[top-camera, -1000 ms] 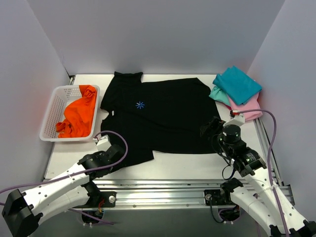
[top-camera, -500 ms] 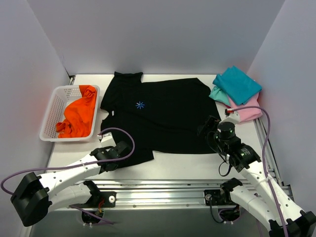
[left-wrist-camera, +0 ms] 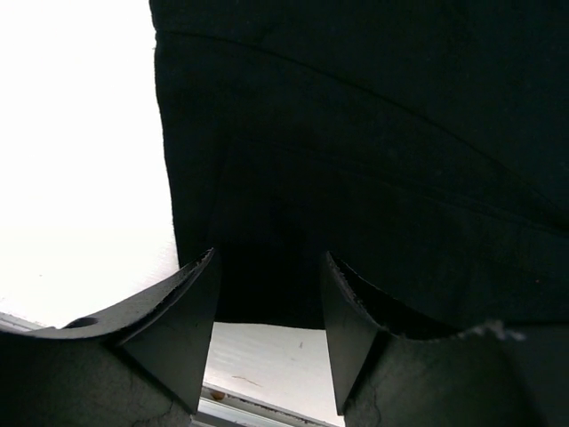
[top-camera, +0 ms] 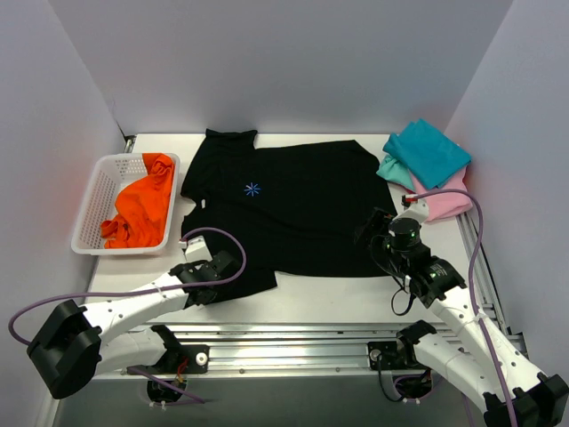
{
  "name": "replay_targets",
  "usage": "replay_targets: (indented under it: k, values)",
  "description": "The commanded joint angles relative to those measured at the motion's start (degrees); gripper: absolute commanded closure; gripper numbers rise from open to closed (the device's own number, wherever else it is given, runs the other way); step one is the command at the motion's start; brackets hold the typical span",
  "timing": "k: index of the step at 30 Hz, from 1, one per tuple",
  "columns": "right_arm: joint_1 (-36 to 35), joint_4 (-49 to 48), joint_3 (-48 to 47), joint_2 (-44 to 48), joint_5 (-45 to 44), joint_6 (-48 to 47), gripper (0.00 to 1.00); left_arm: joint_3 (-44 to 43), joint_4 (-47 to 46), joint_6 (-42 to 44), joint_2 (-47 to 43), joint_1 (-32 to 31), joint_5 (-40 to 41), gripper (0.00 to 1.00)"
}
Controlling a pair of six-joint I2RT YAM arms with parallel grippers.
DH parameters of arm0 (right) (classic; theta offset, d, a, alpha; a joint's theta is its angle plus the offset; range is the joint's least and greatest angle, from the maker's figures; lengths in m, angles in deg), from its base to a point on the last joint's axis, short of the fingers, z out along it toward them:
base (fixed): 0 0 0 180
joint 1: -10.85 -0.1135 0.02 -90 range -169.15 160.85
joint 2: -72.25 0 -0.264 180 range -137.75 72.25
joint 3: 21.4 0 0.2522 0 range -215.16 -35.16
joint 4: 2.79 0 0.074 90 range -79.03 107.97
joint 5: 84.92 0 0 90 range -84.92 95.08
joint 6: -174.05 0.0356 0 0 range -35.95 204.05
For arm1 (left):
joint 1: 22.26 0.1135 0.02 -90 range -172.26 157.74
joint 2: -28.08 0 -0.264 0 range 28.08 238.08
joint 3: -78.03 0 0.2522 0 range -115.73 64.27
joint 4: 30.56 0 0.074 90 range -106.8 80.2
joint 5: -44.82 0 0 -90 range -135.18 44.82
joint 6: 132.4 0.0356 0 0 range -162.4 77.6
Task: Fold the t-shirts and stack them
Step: Flatten the tshirt out
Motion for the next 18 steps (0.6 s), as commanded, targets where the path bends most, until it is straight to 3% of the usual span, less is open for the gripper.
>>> replay_targets:
  k: [1, 6, 10, 13, 14, 17, 18]
  values:
    - [-0.43, -0.77, 0.19, 0.17, -1.48, -0.63, 0.28, 0.15, -3.34, -0.92, 0.70, 0.03, -0.19, 0.44]
    - [-0.43, -0.42, -0.16, 0.35, -1.30, -0.81, 0.27, 0.32, -3.51, -2.59, 3.34, -0.76, -0.63, 0.45]
    - [-0.43, -0.59, -0.16, 0.35, -1.03, -0.98, 0.27, 0.68, -5.10, -3.55, 5.80, -1.73, -1.69, 0.39]
    - [-0.43, -0.51, -0.25, 0.17, -0.77, -1.16, 0.27, 0.59, -6.76, -2.94, 7.73, -1.91, -2.21, 0.42]
    - [-0.43, -0.50, -0.25, 0.17, -0.77, -1.25, 0.27, 0.41, -7.46, -2.76, 9.30, -1.91, -2.56, 0.55]
    - [-0.43, -0.59, -0.25, 0.26, -0.77, -1.34, 0.27, -0.20, -8.52, -2.41, 12.82, -1.91, -3.09, 0.76]
    - [-0.43, -0.51, -0.33, 0.35, -0.86, -1.42, 0.27, -0.29, -9.05, -2.50, 13.62, -1.91, -3.18, 0.91]
